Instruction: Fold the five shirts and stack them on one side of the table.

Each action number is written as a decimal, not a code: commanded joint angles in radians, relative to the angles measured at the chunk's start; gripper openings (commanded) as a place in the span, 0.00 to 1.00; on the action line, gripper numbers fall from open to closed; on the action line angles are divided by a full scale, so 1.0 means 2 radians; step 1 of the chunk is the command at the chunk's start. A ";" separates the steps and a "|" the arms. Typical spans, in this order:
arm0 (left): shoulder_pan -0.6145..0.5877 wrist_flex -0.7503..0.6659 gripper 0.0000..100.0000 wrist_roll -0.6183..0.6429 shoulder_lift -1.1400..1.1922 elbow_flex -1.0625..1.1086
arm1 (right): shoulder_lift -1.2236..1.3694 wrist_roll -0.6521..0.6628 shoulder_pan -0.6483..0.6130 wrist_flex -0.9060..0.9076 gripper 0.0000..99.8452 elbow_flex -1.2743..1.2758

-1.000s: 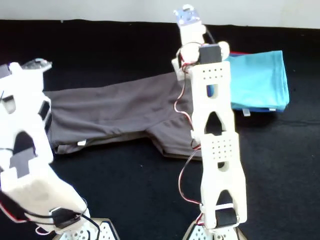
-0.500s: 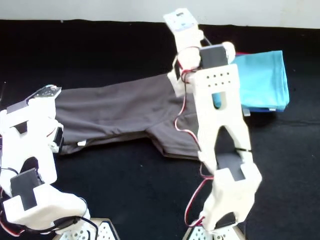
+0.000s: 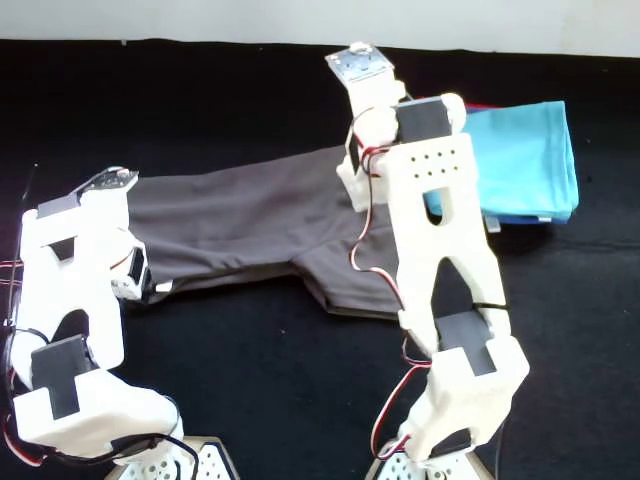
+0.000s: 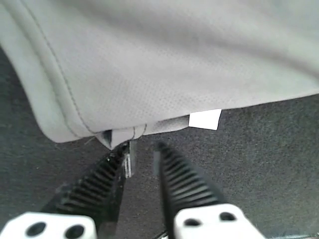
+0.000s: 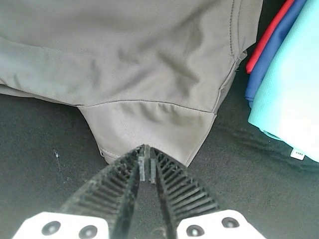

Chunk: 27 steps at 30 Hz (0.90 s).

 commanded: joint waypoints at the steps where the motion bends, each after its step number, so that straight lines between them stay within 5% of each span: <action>1: 0.000 0.001 0.10 0.005 -0.019 -0.004 | -0.027 -0.002 -0.001 0.003 0.01 0.000; 11: -0.056 -0.038 0.09 0.005 -0.018 -0.016 | -0.027 -0.002 -0.001 0.004 0.01 0.000; 27: -0.047 -0.012 0.01 0.007 0.065 -0.039 | -0.027 -0.002 -0.001 0.004 0.01 0.000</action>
